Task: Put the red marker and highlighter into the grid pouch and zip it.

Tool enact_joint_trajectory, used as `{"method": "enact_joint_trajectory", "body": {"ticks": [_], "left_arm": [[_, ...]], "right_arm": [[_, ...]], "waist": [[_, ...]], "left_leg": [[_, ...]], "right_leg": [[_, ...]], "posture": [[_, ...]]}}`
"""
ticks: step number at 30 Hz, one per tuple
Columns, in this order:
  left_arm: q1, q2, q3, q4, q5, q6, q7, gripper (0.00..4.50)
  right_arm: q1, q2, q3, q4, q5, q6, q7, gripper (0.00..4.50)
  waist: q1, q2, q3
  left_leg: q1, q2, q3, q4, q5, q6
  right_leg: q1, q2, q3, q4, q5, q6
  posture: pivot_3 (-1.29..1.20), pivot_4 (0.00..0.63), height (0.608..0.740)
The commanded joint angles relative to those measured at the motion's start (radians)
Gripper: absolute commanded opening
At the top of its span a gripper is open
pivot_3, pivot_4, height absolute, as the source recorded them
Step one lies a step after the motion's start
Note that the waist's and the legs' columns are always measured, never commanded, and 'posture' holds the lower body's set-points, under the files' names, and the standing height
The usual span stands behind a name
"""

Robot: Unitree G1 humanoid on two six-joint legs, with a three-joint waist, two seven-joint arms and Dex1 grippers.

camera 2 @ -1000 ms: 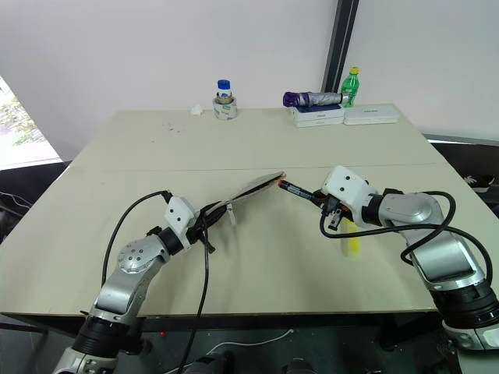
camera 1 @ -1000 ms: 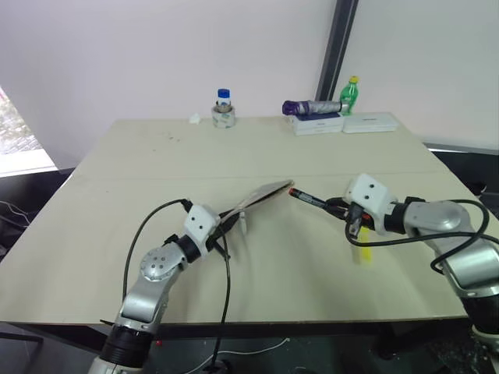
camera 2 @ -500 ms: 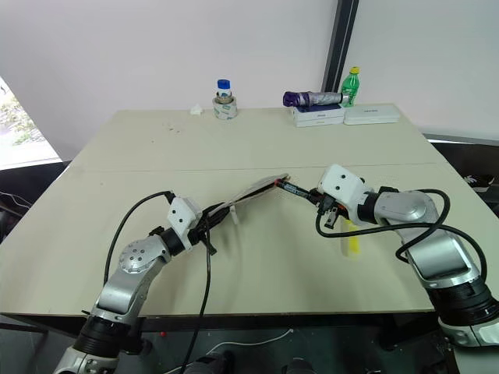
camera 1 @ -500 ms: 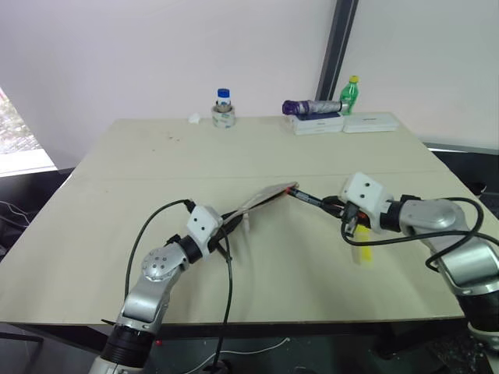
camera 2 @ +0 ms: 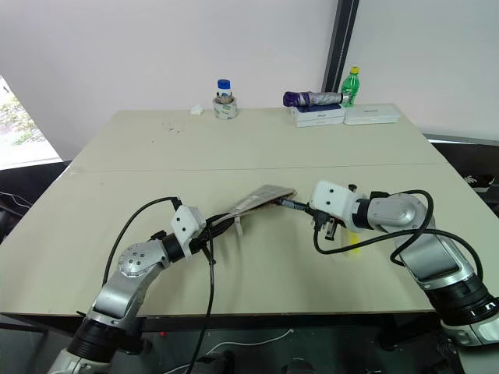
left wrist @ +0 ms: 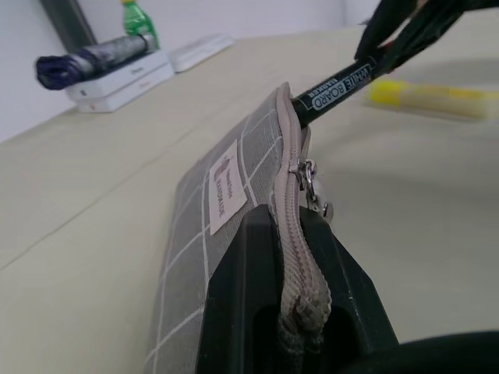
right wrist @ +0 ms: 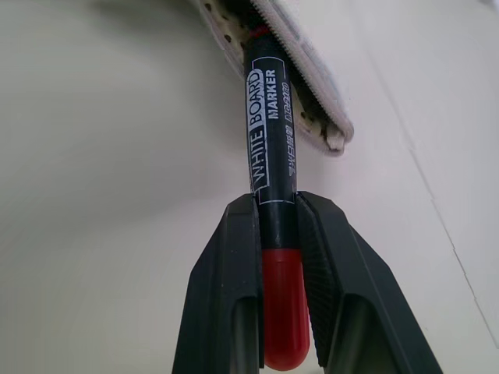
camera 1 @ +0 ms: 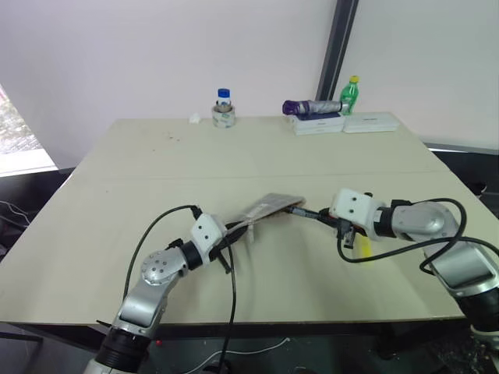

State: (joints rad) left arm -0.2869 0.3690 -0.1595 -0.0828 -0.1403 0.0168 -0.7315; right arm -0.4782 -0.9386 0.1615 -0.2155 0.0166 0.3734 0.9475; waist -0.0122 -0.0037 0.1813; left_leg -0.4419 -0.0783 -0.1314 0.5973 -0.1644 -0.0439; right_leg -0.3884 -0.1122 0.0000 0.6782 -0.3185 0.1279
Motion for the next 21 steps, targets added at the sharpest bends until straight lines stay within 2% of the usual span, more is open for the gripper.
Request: {"method": "enact_joint_trajectory", "body": {"ticks": [1,7,14,15,20,21], "left_arm": [[0.000,0.042,-0.030,-0.042,-0.012,-0.037,-0.084,0.00],[-0.025,0.100,-0.084,0.005,-0.001,-0.112,-0.220,0.00],[-0.061,0.091,-0.076,0.034,-0.019,-0.125,-0.245,0.00],[-0.064,0.086,-0.070,0.035,-0.024,-0.120,-0.239,0.00],[-0.065,0.066,-0.043,0.028,-0.043,-0.086,-0.206,0.00],[-0.064,0.060,-0.035,0.025,-0.049,-0.075,-0.195,0.00]], "right_arm": [[-0.003,-0.014,0.027,-0.047,-0.024,-0.057,0.045,0.19],[-0.029,0.039,0.108,-0.090,-0.044,-0.112,0.101,0.19],[-0.043,0.079,0.111,-0.100,-0.036,-0.083,0.118,0.19],[-0.044,0.079,0.105,-0.102,-0.034,-0.075,0.117,1.23],[-0.045,0.079,0.027,-0.123,0.009,-0.023,0.092,3.70],[-0.043,0.078,-0.003,-0.133,0.032,0.004,0.090,3.70]], "waist": [[-0.001,0.000,0.000],[-0.002,0.000,0.000],[0.001,0.000,0.000],[0.000,0.000,0.000],[0.000,0.000,0.000],[0.000,0.000,0.000]], "left_leg": [[0.000,0.000,0.000,0.000,0.000,0.000],[0.000,0.000,0.000,0.000,0.000,0.000],[0.000,0.000,-0.001,0.000,0.000,0.000],[0.000,0.000,-0.001,0.000,0.000,0.000],[0.000,0.000,-0.001,0.000,0.000,0.000],[0.000,0.000,-0.001,0.000,0.000,0.000]], "right_leg": [[0.000,0.000,0.000,0.000,0.000,0.000],[0.000,0.000,0.000,0.000,0.000,0.000],[0.000,0.000,0.000,0.000,0.000,0.000],[0.000,0.000,0.000,0.000,0.000,0.000],[0.000,0.000,0.000,0.000,0.000,0.000],[0.000,0.000,0.000,0.000,0.000,0.000]], "posture": [[0.00,0.150,0.736],[0.00,0.150,0.736],[0.00,0.150,0.736],[0.00,0.150,0.736],[0.00,0.150,0.736],[0.00,0.150,0.736]]}}
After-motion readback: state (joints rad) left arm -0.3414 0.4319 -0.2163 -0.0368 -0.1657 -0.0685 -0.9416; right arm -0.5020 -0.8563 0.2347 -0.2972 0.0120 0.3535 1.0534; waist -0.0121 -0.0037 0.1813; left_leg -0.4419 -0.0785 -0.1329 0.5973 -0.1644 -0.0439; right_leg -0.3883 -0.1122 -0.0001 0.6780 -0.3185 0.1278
